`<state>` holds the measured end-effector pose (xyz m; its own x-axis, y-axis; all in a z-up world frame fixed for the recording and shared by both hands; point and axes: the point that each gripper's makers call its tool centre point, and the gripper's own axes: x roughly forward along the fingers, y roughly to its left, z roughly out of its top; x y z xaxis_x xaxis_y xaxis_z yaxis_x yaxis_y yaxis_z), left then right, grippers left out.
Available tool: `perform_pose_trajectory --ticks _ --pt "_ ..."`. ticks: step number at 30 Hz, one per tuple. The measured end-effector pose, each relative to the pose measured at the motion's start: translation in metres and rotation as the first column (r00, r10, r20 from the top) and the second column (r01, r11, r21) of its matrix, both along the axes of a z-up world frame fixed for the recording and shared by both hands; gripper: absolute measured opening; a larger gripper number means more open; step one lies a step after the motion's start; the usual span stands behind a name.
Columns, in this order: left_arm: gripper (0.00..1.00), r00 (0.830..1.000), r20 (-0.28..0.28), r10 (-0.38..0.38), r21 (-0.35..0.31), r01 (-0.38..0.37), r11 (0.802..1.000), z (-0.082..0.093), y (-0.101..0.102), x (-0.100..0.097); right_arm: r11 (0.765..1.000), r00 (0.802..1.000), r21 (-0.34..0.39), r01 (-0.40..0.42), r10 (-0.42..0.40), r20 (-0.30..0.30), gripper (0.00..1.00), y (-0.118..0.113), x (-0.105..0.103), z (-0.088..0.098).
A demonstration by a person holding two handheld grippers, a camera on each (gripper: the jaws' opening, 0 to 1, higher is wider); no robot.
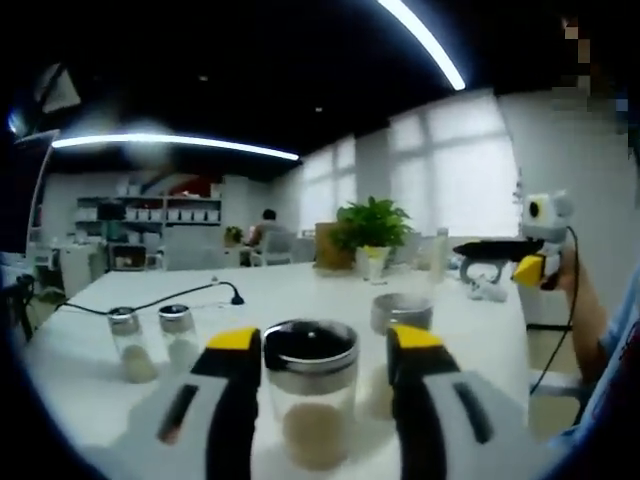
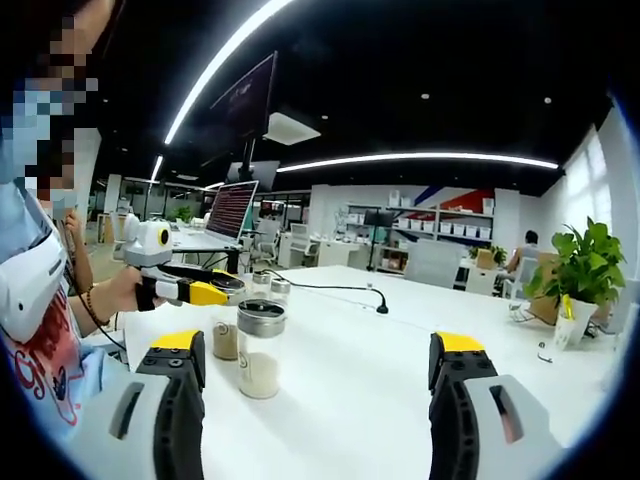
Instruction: Rotate the seasoning bottle until the label or dispensing opening points toward the visible target arrow and the bottle remains upright within the marked orientation range
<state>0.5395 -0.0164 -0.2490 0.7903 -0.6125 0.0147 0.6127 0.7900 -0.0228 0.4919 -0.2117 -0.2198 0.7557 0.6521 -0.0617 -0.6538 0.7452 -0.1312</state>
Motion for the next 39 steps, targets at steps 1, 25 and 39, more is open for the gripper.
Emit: perform_pose_trajectory --ticks 1,25,39 --pt "0.53 1.0 0.008 0.01 0.005 -0.01 1.0 0.0 0.0 0.0 1.0 1.0 0.0 0.002 -0.002 0.0 0.96 -0.001 0.0 0.0" --pt "0.46 1.0 0.007 0.028 -0.04 -0.028 0.999 0.002 0.0 0.01 0.999 1.0 0.021 0.025 -0.025 -0.002 0.95 -0.011 0.005 0.0" --pt "0.42 0.999 0.036 0.024 -0.042 -0.023 0.999 0.001 0.002 0.012 1.0 1.0 0.008 -0.022 0.022 -0.001 0.95 0.004 -0.003 0.001"
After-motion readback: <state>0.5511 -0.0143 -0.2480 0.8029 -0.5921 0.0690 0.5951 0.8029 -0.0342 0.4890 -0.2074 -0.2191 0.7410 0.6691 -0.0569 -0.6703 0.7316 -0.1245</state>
